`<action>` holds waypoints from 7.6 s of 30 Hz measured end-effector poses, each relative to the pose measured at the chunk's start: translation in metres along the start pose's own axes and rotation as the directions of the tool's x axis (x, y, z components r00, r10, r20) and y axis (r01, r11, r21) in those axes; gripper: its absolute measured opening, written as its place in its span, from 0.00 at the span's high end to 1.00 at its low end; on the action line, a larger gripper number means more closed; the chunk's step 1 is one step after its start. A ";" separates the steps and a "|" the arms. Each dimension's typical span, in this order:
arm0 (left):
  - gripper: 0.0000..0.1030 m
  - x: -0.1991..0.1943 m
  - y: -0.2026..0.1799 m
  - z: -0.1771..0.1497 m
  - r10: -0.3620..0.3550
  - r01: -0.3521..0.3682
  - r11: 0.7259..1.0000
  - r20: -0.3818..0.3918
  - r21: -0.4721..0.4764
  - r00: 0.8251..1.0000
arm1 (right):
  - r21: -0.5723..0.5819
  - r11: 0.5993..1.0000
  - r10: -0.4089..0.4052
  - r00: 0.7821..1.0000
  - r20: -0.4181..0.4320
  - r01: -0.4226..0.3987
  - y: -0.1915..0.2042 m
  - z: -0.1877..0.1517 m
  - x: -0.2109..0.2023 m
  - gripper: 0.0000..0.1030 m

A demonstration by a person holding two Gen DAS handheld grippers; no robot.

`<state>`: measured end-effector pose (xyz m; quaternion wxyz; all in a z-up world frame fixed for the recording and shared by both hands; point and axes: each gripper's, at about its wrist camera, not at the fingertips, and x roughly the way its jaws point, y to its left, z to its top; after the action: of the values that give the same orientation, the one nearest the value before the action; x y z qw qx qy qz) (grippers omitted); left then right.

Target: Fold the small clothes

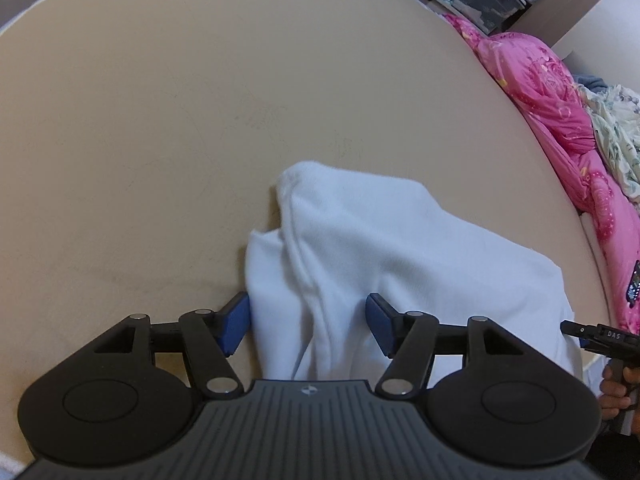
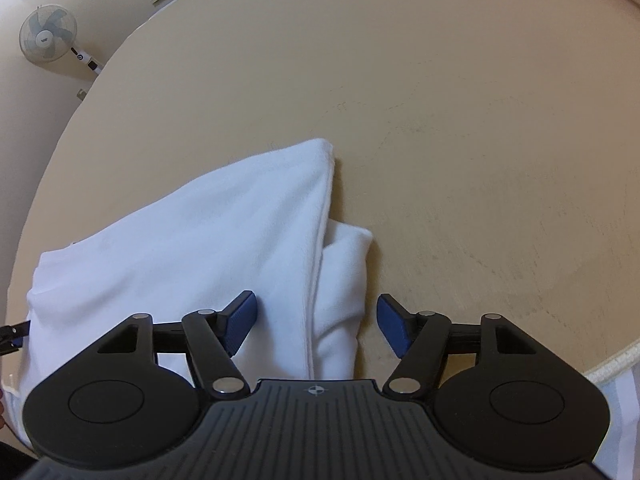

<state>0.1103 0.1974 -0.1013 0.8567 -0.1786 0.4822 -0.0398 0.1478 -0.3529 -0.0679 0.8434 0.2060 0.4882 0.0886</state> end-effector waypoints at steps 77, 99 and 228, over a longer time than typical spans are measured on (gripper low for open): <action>0.30 -0.112 -0.008 -0.050 0.163 -0.246 0.948 0.356 0.201 0.920 | -0.199 0.974 0.018 0.847 0.531 0.104 0.023 -0.022 -0.110 0.46; 0.37 -0.122 -0.024 -0.073 0.237 -0.241 0.970 0.332 -0.030 0.913 | -0.147 0.975 -0.079 0.875 0.477 0.168 0.024 -0.017 -0.092 0.46; 0.43 -0.091 -0.115 -0.053 -0.113 -0.021 0.938 0.363 0.345 0.925 | -0.144 0.975 0.202 0.950 0.240 -0.171 0.037 -0.025 -0.067 0.94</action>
<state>0.0292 0.0976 -0.0131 0.9501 -0.0428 0.2895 -0.1083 0.0940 -0.3370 -0.0100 0.8976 0.2092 0.3486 0.1703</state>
